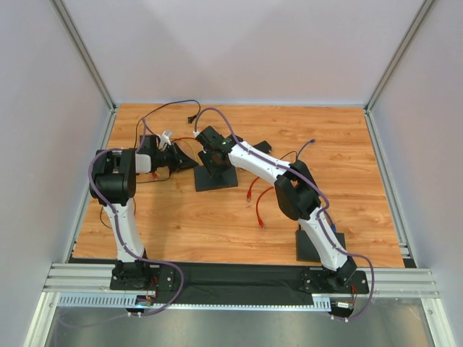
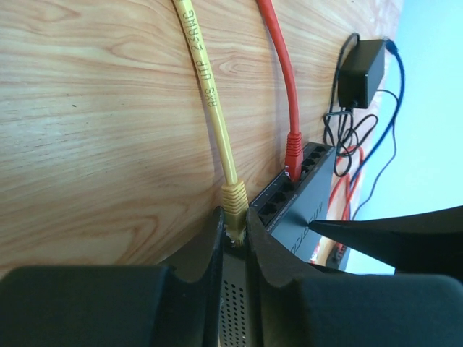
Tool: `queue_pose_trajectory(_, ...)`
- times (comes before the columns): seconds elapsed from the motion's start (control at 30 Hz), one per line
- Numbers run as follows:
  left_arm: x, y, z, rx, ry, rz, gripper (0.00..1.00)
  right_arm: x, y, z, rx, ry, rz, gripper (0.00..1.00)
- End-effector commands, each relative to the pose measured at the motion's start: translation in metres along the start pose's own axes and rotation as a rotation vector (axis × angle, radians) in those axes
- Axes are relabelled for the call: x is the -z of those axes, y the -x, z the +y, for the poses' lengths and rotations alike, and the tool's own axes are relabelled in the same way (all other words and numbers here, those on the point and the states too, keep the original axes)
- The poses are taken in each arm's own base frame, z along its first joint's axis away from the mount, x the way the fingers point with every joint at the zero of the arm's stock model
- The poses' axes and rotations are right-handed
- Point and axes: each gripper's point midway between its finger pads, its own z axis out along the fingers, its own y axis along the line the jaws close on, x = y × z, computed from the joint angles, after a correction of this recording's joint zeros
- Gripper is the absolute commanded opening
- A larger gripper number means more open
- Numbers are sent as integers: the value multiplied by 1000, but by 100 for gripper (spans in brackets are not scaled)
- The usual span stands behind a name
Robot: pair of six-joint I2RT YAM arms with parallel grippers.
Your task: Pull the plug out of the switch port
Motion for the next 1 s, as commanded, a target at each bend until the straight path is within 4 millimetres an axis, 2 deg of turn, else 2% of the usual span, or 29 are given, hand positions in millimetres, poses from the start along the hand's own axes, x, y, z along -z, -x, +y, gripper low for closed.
queue_pose_trajectory(0.0, -6, 4, -5, 10, -46, 6, 17, -36, -113, -13, 27, -33, 389, 41)
queue_pose_trajectory(0.17, -3, 7, -6, 4, -27, -32, 0, -36, -112, -13, 27, -35, 390, 41)
queue_pose_trajectory(0.3, 1, 9, -5, 13, -13, -69, 0, -35, -111, -13, 23, -39, 397, 41)
queue_pose_trajectory(0.73, 17, 53, -14, 31, -11, -379, 0, -42, -127, -18, 38, -95, 464, 40)
queue_pose_trajectory(0.97, 22, 61, -26, -3, -50, -444, 0, -43, -130, -17, 41, -87, 474, 40)
